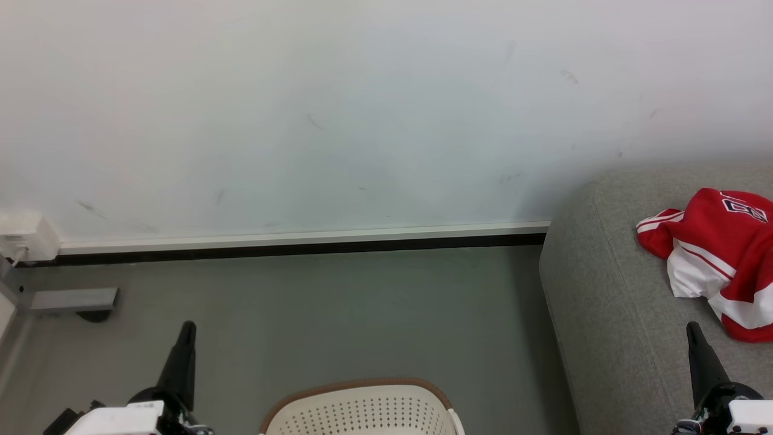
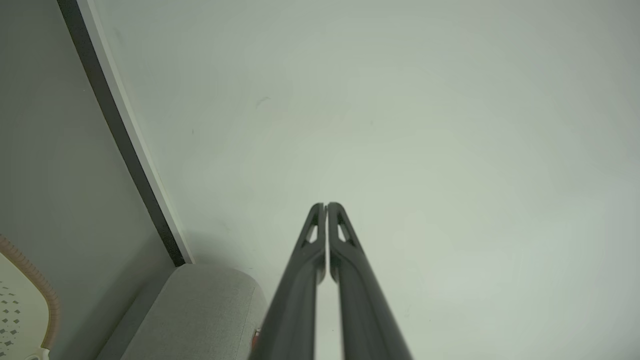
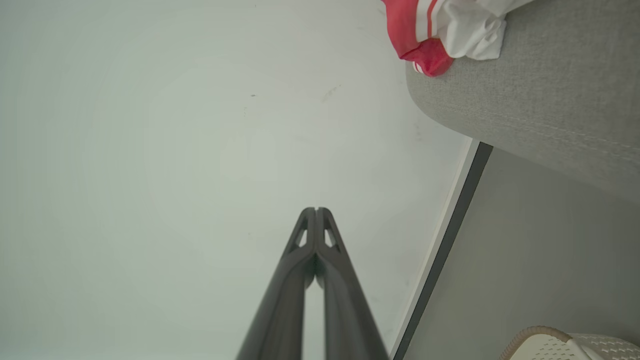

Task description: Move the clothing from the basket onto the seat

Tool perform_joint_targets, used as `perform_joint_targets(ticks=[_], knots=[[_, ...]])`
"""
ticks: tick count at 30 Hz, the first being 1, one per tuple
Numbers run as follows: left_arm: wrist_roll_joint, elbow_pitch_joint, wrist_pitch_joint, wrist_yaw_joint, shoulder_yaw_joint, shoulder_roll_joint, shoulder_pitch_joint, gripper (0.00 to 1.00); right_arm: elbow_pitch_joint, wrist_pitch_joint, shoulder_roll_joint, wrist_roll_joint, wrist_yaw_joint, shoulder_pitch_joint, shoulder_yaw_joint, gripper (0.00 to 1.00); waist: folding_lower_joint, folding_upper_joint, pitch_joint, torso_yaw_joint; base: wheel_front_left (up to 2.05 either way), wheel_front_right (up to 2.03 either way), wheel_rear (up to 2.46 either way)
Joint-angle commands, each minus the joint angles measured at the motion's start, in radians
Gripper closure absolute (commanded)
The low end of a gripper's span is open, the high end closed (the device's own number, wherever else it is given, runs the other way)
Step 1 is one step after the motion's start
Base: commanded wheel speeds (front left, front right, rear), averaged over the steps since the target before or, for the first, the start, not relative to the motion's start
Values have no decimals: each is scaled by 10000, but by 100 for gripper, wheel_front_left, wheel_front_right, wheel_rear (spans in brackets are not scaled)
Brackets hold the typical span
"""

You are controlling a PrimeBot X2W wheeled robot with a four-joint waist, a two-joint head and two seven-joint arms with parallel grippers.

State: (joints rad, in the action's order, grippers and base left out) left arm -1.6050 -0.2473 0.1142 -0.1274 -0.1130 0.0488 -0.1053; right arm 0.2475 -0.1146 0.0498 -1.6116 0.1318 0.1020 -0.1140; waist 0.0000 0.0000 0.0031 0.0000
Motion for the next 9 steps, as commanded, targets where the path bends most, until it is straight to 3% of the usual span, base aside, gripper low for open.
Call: perform_joint_targets(ticks=[1,9], knots=[[-144,38,35,-73,-24,21,-77,100,-55,-27,-1,-23,-21,120,-34,100,0,0,0,0,0,0,0],[-145,39,35,-73,-24,21,-76,100,-55,-27,-1,-23,-21,120,-33,100,0,0,0,0,0,0,0]])
